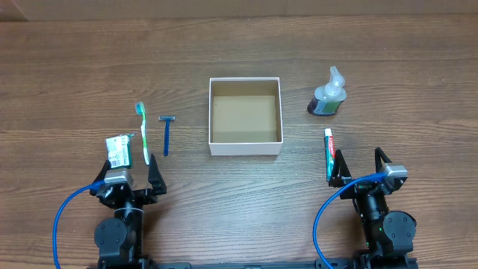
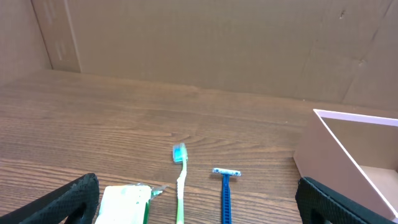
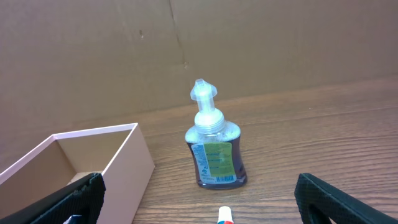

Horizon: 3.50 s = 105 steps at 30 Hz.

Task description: Pack container

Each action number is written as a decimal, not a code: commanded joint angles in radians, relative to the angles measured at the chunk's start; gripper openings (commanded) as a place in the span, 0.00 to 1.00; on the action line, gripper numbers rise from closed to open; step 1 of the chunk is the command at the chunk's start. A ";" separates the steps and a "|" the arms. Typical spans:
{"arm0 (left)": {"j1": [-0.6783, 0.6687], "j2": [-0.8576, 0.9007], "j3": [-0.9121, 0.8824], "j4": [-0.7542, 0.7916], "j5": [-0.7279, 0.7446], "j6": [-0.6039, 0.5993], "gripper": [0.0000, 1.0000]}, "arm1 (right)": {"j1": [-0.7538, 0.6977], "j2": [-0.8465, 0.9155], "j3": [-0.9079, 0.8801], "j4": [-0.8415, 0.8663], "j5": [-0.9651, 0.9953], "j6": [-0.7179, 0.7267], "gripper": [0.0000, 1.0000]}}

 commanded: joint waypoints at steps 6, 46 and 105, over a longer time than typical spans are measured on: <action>-0.002 -0.009 -0.006 0.004 -0.005 -0.014 1.00 | -0.003 -0.010 -0.011 0.008 -0.006 -0.001 1.00; -0.002 -0.009 -0.006 0.004 -0.005 -0.014 1.00 | -0.003 -0.010 -0.011 0.008 -0.006 -0.001 1.00; -0.002 -0.009 -0.006 0.004 -0.005 -0.014 1.00 | -0.003 1.040 1.328 -1.118 -0.181 0.070 1.00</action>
